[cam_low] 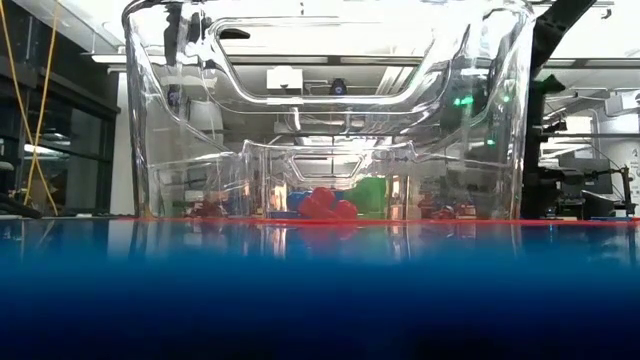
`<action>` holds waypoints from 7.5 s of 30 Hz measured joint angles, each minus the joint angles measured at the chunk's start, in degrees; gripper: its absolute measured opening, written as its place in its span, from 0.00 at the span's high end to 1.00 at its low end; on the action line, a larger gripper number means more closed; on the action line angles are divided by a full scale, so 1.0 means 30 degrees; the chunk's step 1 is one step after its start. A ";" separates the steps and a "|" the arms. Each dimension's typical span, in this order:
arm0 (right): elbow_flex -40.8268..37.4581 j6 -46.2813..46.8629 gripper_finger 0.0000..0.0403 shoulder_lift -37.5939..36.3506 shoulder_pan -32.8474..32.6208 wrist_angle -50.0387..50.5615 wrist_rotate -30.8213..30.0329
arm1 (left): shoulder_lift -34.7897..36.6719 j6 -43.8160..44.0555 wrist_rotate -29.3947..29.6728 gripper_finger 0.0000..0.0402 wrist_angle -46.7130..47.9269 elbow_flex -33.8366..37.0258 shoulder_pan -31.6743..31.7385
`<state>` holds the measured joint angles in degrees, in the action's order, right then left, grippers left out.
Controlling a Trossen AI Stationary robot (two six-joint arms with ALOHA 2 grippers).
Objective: Sort blocks by size
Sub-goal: Put the small blue game piece in the bottom transparent bin, then put the large red game piece in the top transparent bin
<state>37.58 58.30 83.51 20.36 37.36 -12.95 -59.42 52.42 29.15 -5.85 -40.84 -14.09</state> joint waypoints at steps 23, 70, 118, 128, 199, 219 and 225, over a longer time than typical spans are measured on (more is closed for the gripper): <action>0.3678 -0.3698 0.67 -0.6033 -0.5015 -0.3043 0.1400 | -0.0015 -0.0964 0.0003 0.27 0.0080 0.0000 0.0739; 1.7180 -0.2729 0.31 0.8478 -2.2552 0.3480 0.1443 | -0.0015 -0.3237 -0.0895 0.27 0.2182 0.0000 0.1253; 1.5948 -0.2039 1.00 1.4154 -2.2032 -0.8619 -0.6573 | -0.0013 -0.2177 -0.0423 0.27 0.1873 0.0000 0.1260; 1.5986 0.1006 1.00 1.4124 -2.2846 -0.7339 -0.6543 | -0.0008 -0.2066 -0.0423 0.27 0.1866 -0.0007 0.1319; 1.5955 0.3441 1.00 1.0162 -2.3256 0.2071 -0.0849 | -0.0015 -0.1020 -0.0510 0.27 0.2242 0.0000 -0.1005; 1.5911 0.2748 1.00 1.1261 -2.0978 1.0113 -0.1421 | -0.0015 -0.1027 -0.0492 0.27 0.2430 0.0000 -0.0998; 1.5875 0.1402 1.00 1.1116 -2.0126 1.2526 -0.2189 | -0.0015 -0.1027 -0.0488 0.27 0.2463 0.0000 -0.0998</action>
<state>85.21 62.51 116.86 -40.02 74.94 -19.52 -59.46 49.34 27.68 1.54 -40.84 -17.08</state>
